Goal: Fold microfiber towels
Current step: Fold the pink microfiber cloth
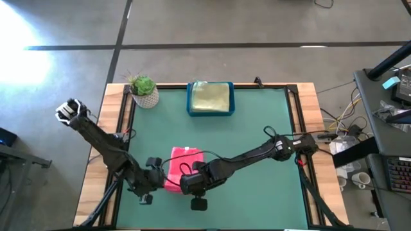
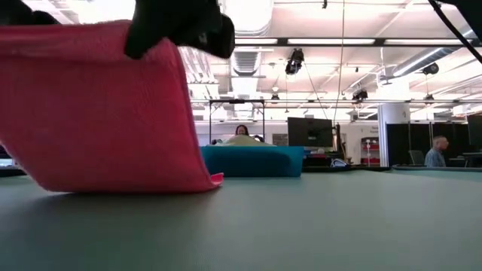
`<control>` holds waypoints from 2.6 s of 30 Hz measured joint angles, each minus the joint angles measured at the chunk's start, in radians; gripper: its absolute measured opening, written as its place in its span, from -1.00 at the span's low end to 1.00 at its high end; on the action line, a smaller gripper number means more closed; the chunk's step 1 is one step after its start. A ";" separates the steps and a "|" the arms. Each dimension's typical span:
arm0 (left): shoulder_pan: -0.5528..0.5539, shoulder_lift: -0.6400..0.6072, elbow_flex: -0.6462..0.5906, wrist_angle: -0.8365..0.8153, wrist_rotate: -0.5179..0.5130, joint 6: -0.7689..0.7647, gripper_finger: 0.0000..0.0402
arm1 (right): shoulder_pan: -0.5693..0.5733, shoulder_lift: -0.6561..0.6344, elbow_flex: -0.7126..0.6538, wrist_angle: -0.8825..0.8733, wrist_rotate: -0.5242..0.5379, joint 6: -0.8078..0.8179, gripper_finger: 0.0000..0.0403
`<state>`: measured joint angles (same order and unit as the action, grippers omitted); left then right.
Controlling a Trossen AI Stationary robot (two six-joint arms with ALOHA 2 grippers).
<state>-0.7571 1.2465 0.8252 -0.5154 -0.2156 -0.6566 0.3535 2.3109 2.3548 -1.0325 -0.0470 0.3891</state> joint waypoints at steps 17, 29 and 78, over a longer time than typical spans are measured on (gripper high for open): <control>0.345 0.023 -0.042 -0.169 -0.112 -0.069 -1.00 | -0.189 0.000 -0.094 -0.091 0.152 0.064 -0.94; 0.398 0.074 -0.042 -0.170 -0.100 -0.060 -1.00 | -0.228 0.000 -0.125 -0.082 0.151 0.066 -0.94; 0.436 0.330 -0.057 0.344 -0.044 0.171 -0.75 | -0.036 -0.553 -0.591 -0.302 0.388 0.264 -0.69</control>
<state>-0.3214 1.5760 0.7681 -0.1711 -0.2596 -0.4854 0.3172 1.7582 1.7634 -1.3341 0.3414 0.6530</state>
